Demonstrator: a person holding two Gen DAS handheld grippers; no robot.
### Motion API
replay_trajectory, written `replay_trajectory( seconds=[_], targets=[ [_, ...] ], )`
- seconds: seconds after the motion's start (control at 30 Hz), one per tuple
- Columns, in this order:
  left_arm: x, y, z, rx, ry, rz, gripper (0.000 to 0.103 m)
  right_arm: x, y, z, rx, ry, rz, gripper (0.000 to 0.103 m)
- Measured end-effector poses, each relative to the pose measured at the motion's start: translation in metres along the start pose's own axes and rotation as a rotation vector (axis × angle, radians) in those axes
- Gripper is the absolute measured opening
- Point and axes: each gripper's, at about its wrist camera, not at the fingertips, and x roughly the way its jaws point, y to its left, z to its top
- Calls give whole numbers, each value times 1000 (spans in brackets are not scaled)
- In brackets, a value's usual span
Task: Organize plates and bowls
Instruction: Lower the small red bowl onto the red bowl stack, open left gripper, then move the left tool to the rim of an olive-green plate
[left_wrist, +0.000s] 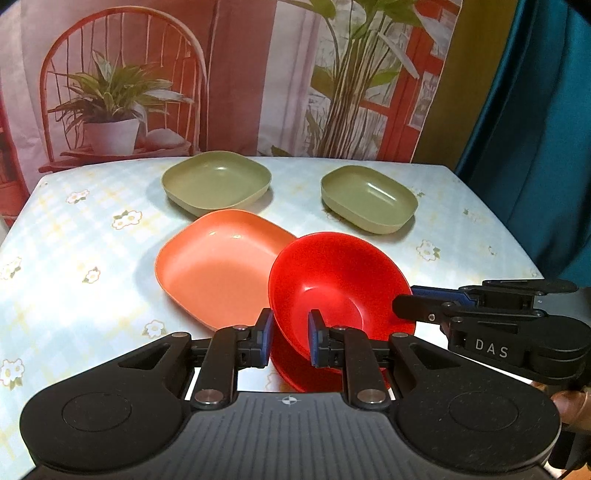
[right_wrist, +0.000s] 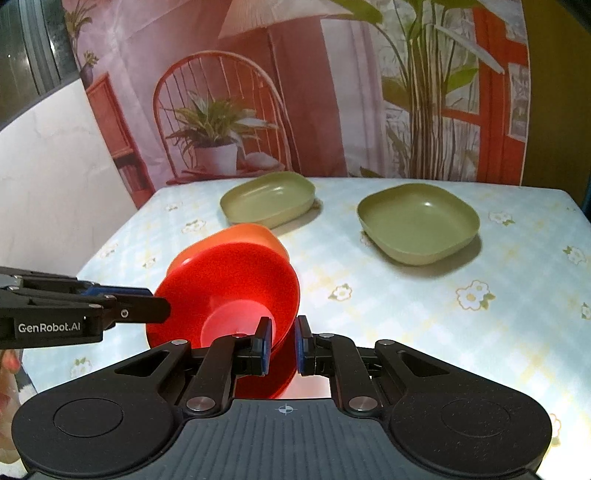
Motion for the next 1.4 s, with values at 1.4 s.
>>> replay_trajectory(
  seconds=[1.4],
  targets=[
    [-1,13,4,-48,-28,3,39,1,2,7,-41,5,-20,26]
  ],
)
